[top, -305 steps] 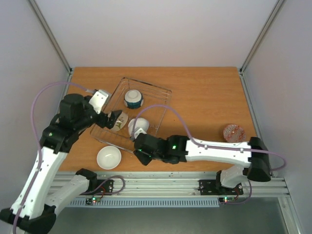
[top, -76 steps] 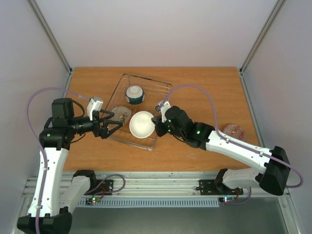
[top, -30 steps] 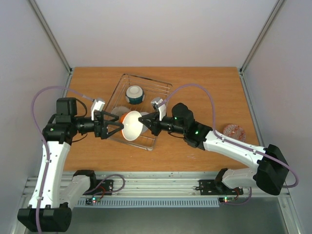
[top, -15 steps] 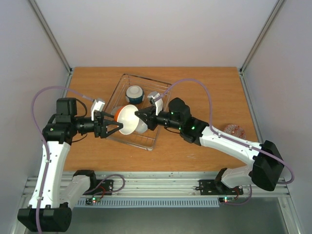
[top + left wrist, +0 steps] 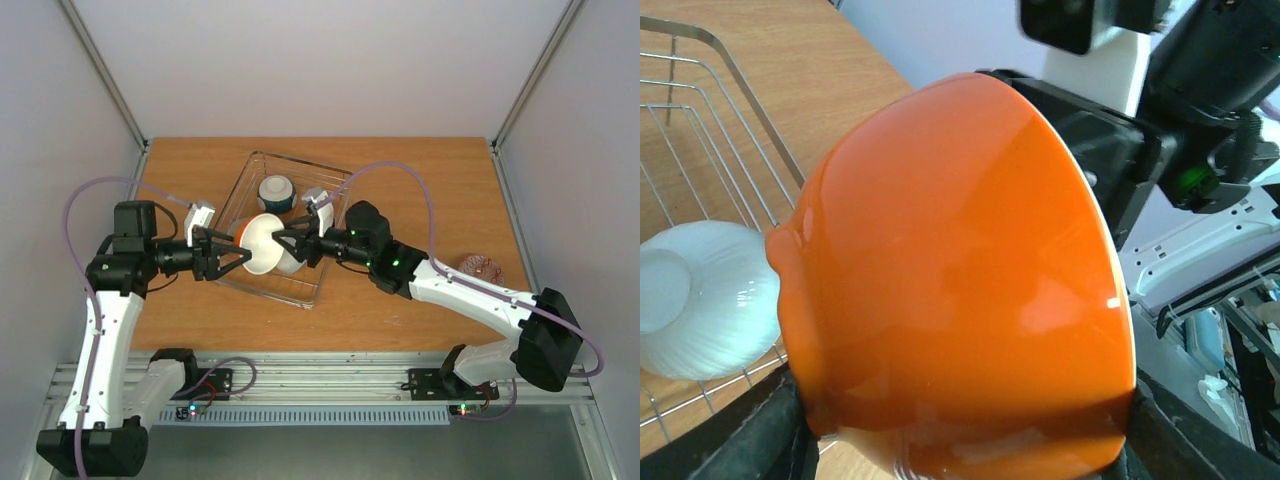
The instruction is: Load the bowls into the dish rack
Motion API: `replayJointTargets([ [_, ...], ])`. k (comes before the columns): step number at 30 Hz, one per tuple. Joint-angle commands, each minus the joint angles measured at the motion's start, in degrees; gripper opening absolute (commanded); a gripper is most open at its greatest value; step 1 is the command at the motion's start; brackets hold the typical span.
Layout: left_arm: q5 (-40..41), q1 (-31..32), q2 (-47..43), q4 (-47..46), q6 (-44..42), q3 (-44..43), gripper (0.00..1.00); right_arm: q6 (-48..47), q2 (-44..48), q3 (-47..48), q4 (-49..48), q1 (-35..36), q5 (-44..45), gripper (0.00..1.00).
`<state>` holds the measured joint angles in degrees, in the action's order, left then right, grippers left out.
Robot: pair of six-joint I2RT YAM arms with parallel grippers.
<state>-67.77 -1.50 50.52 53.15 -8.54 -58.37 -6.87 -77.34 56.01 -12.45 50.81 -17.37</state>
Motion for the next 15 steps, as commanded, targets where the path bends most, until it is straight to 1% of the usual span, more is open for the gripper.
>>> replayJointTargets([
  [1,2.65,0.18,-2.07,-3.39,1.75,0.01,0.00,-3.21,5.51,0.27,0.88,0.35,6.11,0.53],
  [2,3.85,0.18,-2.09,-3.96,2.18,-0.11,0.01,-3.87,7.15,-0.44,1.87,0.28,8.87,0.58],
  [4,6.90,0.24,-1.33,-5.57,3.35,-0.50,0.00,-5.08,10.10,-1.29,5.10,0.27,14.34,0.64],
  [6,11.10,0.45,0.36,-6.83,4.71,-1.56,0.00,-5.37,12.24,-0.67,10.41,0.33,21.23,0.68],
  [9,18.07,1.24,3.87,-7.70,5.64,-4.43,0.00,-3.69,13.02,2.86,24.94,0.35,31.68,0.69],
  [11,25.65,5.22,6.15,-8.33,6.10,-6.67,0.00,-1.41,12.95,4.82,32.47,0.33,38.68,0.69],
  [13,33.10,9.19,8.93,-8.42,5.89,-9.27,0.00,0.67,13.70,4.22,36.50,0.35,41.42,0.68],
  [15,39.00,12.90,12.32,-8.33,5.19,-12.13,0.00,2.12,15.79,1.77,37.61,0.35,41.76,0.68],
])
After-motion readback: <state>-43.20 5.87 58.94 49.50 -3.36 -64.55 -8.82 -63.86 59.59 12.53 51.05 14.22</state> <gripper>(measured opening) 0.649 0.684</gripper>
